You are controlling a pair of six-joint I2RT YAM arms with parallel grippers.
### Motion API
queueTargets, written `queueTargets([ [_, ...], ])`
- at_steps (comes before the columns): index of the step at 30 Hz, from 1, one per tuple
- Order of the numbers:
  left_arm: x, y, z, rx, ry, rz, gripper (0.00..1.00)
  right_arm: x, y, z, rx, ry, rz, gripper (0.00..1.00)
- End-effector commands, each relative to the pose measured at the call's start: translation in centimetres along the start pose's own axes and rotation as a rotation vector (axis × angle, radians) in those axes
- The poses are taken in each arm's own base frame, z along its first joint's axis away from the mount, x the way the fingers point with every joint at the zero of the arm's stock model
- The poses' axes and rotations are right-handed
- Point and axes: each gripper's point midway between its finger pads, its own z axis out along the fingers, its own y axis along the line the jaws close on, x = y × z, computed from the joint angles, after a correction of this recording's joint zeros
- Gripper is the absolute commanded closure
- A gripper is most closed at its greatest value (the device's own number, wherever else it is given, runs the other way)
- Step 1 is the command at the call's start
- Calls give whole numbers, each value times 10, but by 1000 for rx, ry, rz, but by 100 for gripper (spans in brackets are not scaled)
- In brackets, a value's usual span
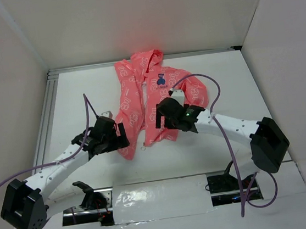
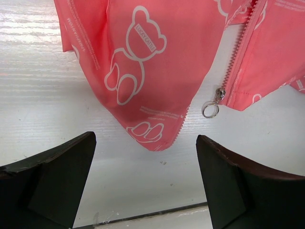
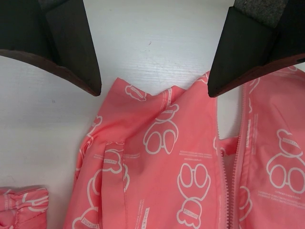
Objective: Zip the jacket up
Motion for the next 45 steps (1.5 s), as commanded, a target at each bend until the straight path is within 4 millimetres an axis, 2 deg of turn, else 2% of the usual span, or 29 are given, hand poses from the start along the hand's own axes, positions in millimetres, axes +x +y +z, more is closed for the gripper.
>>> queueTargets([
  [1, -13, -6, -7, 12, -38, -26, 0, -2, -2, -3, 29, -16, 2, 1],
  [6, -9, -3, -5, 6, -31, -25, 0, -1, 1, -6, 17, -20, 8, 1],
  [12, 7, 8, 4, -33, 15, -36, 3, -5, 7, -8, -10, -30, 20, 1],
  [17, 20, 9, 11, -53, 58, -29, 7, -1, 29, -9, -102, -3, 31, 5],
  [19, 27, 14, 15, -68, 75, -26, 10, 6, 39, -2, -123, 15, 33, 6],
  [25, 31, 4, 23, -50, 92, 0, 20, 28, 67, 10, -139, 66, -20, 13],
  [26, 35, 3, 23, -48, 103, 24, 20, 26, 70, 10, -142, 63, -18, 13],
  [27, 31, -1, 23, -36, 89, 22, 20, 26, 71, 10, -142, 64, -9, 14],
  [31, 40, -8, 25, -32, 117, 71, 20, 28, 70, 12, -125, 59, -21, 14],
  [34, 49, -4, 34, -65, 140, 97, 20, 28, 61, 9, -102, 54, -17, 13],
  [35, 47, -6, 35, -66, 141, 97, 21, 24, 60, 8, -102, 47, -7, 13],
  [38, 47, -5, 41, -92, 137, 110, 27, 30, 51, 6, -95, 53, -2, 13],
  [40, 44, -8, 42, -82, 126, 107, 37, 30, 48, 4, -96, 52, -1, 13],
  [42, 41, -14, 41, -61, 118, 113, 38, 29, 45, 4, -90, 51, 15, 13],
  [45, 37, -25, 33, 0, 116, 122, 19, 32, 42, 6, -83, 56, 11, 13],
])
